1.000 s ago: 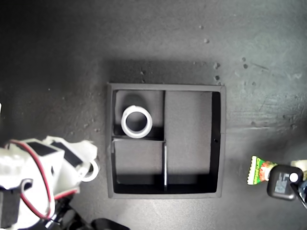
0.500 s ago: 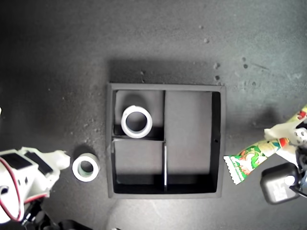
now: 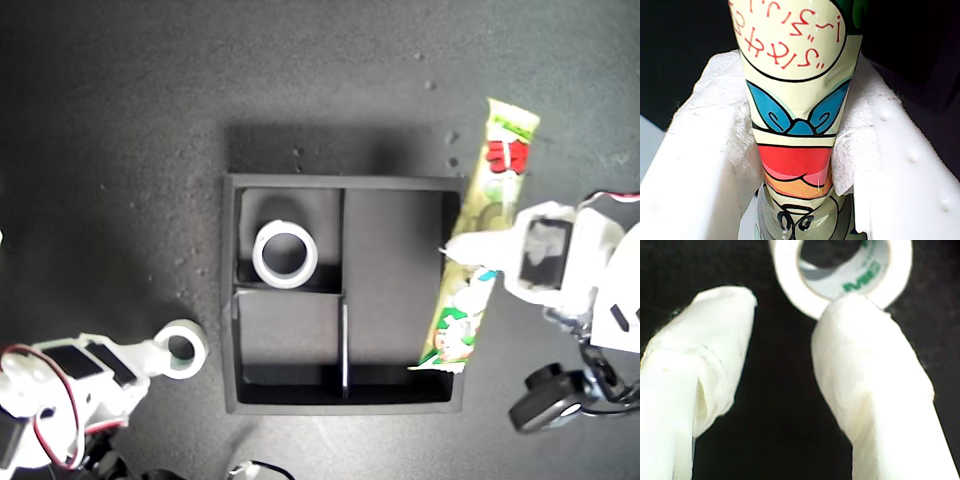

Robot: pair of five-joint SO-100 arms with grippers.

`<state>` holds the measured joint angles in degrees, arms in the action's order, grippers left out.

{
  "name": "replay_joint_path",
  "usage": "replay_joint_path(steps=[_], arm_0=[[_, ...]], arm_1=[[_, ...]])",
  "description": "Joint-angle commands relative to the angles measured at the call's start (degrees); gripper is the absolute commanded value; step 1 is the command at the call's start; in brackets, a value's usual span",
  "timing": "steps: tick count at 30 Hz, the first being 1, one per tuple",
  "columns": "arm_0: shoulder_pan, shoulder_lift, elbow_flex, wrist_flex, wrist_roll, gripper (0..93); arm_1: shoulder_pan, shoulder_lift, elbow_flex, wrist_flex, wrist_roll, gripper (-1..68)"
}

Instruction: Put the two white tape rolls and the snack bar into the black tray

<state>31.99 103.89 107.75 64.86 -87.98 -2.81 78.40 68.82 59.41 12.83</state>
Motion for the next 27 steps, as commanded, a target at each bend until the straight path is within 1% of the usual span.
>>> replay_joint_path(steps=[1,9,18,27], arm_0=[[0.8,-0.4,0.8,-2.9,-1.4,9.7],[0.5,-4.1,0.4,-7.6,0.5,9.9],[0.1,-6.1,3.8,-11.9,-0.5,10.5],[-1.5,-11.2,3.2,-12.8,0.2,11.4]], arm_1=[[-1.1,-2.6,-6.8,1.9,-3.8,-0.4],[-1.7,-3.5,-6.1,2.0,-4.9,-0.3],[-2.6,-5.2,-6.8,1.7,-7.6,0.3],[-3.3,-11.0,-12.1,1.8,-8.6,1.7]])
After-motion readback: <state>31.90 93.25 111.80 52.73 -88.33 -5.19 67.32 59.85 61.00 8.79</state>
